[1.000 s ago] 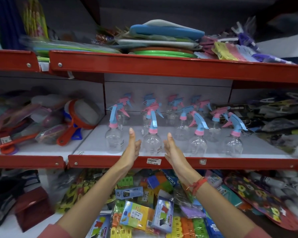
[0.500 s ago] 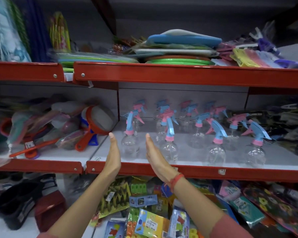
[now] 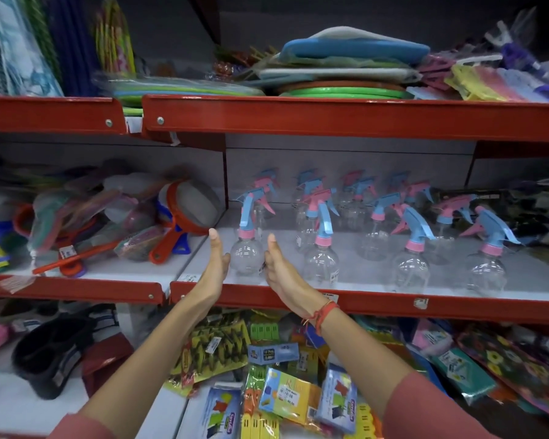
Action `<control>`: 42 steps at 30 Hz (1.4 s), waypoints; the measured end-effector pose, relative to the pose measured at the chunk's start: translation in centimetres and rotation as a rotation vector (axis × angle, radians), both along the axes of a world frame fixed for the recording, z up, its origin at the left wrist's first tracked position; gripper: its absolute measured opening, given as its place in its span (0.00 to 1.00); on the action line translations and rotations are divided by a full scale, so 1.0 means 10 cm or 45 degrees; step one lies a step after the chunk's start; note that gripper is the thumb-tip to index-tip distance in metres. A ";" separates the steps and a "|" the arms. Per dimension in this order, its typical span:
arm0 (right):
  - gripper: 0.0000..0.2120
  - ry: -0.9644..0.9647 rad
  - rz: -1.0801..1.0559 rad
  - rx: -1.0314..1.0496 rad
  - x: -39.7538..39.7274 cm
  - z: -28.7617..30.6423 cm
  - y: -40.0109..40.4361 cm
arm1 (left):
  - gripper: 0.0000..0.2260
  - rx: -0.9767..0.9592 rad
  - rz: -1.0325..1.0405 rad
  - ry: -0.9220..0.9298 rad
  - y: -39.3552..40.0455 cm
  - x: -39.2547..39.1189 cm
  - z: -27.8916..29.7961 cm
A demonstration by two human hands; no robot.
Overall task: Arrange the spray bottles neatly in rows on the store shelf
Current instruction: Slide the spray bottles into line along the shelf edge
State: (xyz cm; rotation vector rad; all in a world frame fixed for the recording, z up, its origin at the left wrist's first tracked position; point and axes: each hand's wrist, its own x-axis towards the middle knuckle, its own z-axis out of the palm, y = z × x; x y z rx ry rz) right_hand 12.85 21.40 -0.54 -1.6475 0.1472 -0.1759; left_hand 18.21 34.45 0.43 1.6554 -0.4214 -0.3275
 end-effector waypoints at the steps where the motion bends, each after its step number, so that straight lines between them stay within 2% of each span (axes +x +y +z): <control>1: 0.41 -0.001 0.009 -0.002 -0.01 0.01 -0.01 | 0.61 0.007 -0.010 -0.002 0.00 -0.03 0.02; 2: 0.40 0.003 0.013 -0.005 -0.05 0.01 0.00 | 0.59 0.016 -0.019 -0.003 0.01 -0.06 0.02; 5: 0.41 0.007 0.021 -0.013 -0.09 -0.01 0.01 | 0.46 0.013 -0.009 -0.015 0.01 -0.14 0.05; 7: 0.46 0.027 0.058 -0.031 -0.11 -0.01 0.01 | 0.51 0.040 -0.003 -0.015 0.04 -0.17 0.06; 9: 0.45 0.043 0.054 -0.035 -0.12 -0.01 0.01 | 0.58 0.045 -0.006 -0.012 0.07 -0.17 0.05; 14: 0.46 0.052 0.043 -0.062 -0.18 0.00 0.01 | 0.60 0.052 -0.008 -0.002 0.07 -0.19 0.03; 18: 0.55 0.119 -0.064 -0.143 -0.14 0.00 0.00 | 0.61 0.052 0.024 -0.011 0.08 -0.21 0.03; 20: 0.49 0.106 -0.154 -0.168 -0.09 0.04 -0.03 | 0.59 0.016 0.080 0.000 0.08 -0.20 0.02; 21: 0.46 0.091 -0.174 -0.165 -0.06 0.08 -0.05 | 0.54 -0.018 0.104 -0.004 0.07 -0.23 0.03; 23: 0.45 0.062 -0.173 -0.130 0.00 0.13 -0.07 | 0.44 -0.106 0.117 -0.010 0.04 -0.31 0.04; 24: 0.42 0.048 -0.155 -0.107 0.03 0.16 -0.07 | 0.43 -0.133 0.111 0.012 0.03 -0.37 0.05; 26: 0.38 0.040 -0.104 -0.061 0.09 0.18 -0.04 | 0.45 -0.138 0.078 0.071 0.01 -0.45 0.05; 29: 0.37 0.070 -0.016 0.029 0.14 0.19 0.01 | 0.52 -0.096 0.018 0.137 -0.01 -0.43 0.03; 35: 0.38 0.078 0.068 0.164 0.03 0.21 0.02 | 0.46 -0.140 0.052 0.167 -0.03 -0.25 0.08; 42: 0.38 0.111 0.132 0.122 -0.07 0.17 -0.03 | 0.48 -0.161 0.054 0.230 0.05 0.00 0.14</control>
